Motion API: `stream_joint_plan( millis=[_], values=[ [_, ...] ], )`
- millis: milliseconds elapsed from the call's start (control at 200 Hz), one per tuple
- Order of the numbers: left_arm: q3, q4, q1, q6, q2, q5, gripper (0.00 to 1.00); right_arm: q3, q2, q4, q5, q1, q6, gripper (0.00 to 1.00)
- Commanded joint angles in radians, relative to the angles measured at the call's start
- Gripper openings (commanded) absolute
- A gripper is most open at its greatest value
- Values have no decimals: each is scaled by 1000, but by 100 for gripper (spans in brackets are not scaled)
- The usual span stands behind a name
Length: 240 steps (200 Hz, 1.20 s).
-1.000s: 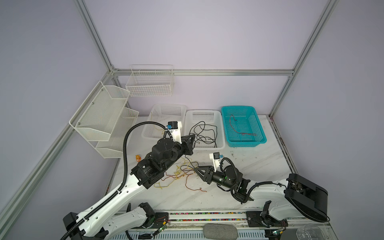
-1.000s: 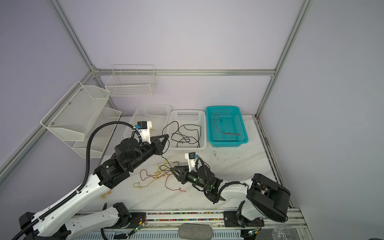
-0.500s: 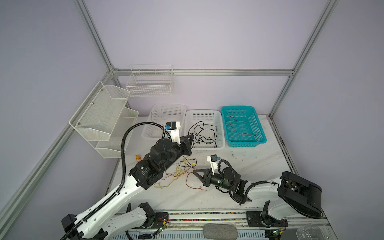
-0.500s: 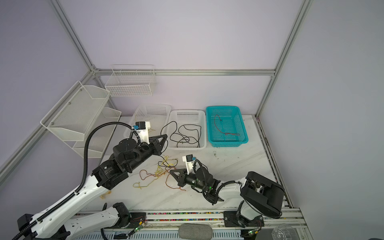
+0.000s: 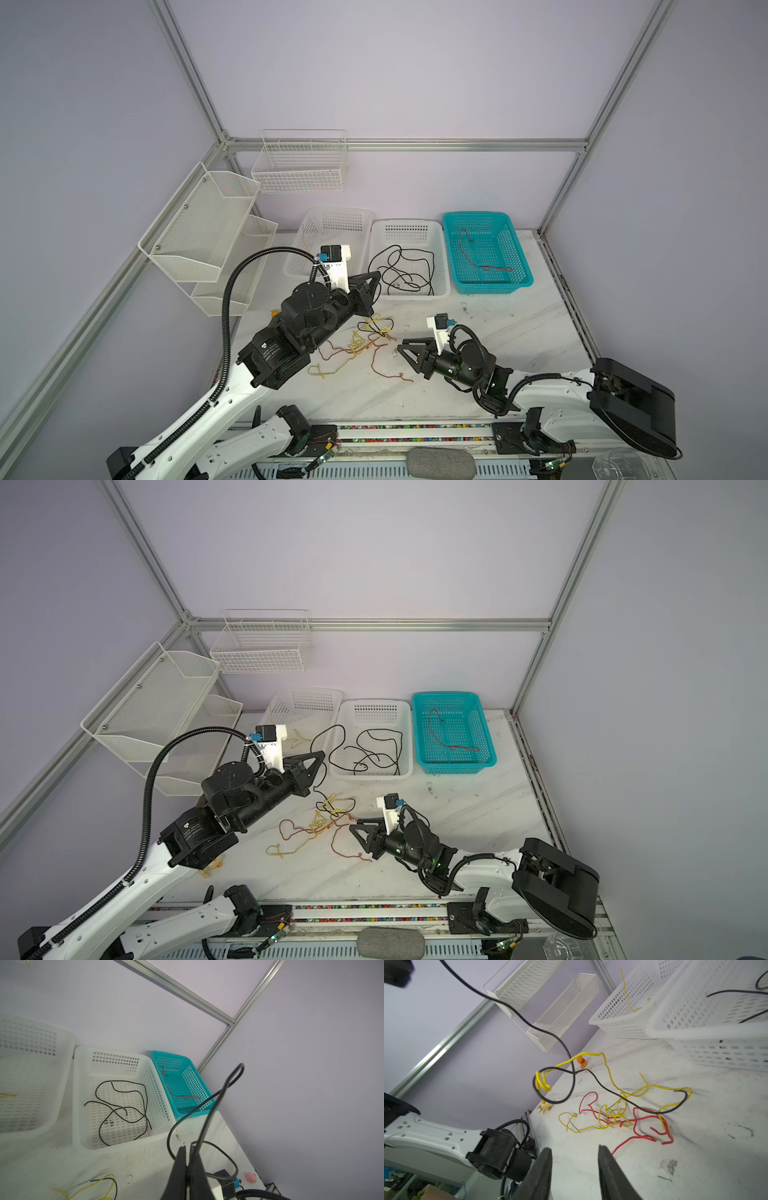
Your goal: Untangle the cables
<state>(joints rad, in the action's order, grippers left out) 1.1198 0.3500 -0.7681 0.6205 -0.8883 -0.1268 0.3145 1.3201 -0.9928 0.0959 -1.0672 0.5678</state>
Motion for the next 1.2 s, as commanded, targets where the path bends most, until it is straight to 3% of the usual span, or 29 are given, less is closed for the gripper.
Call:
stream_joint_plan(
  millis=[0,175,345,675,995,1195],
  values=[
    [168,-30,-2,22,4,108,0,36,83,-53,-28,-5,-94,45],
    [210,-20,-3,53,-1,156,0,102,243,-179,-47,-5,-130,47],
    [231,-19,-2,80,-9,196,0,119,285,-286,-138,-4,-173,49],
    [239,-15,-2,105,-23,216,0,197,339,-389,-57,-2,-174,49],
    [253,-16,-4,112,-32,227,0,251,435,-372,-124,0,-213,49],
    [250,-17,-2,119,-32,232,0,305,481,-376,-146,9,-222,44]
  ],
)
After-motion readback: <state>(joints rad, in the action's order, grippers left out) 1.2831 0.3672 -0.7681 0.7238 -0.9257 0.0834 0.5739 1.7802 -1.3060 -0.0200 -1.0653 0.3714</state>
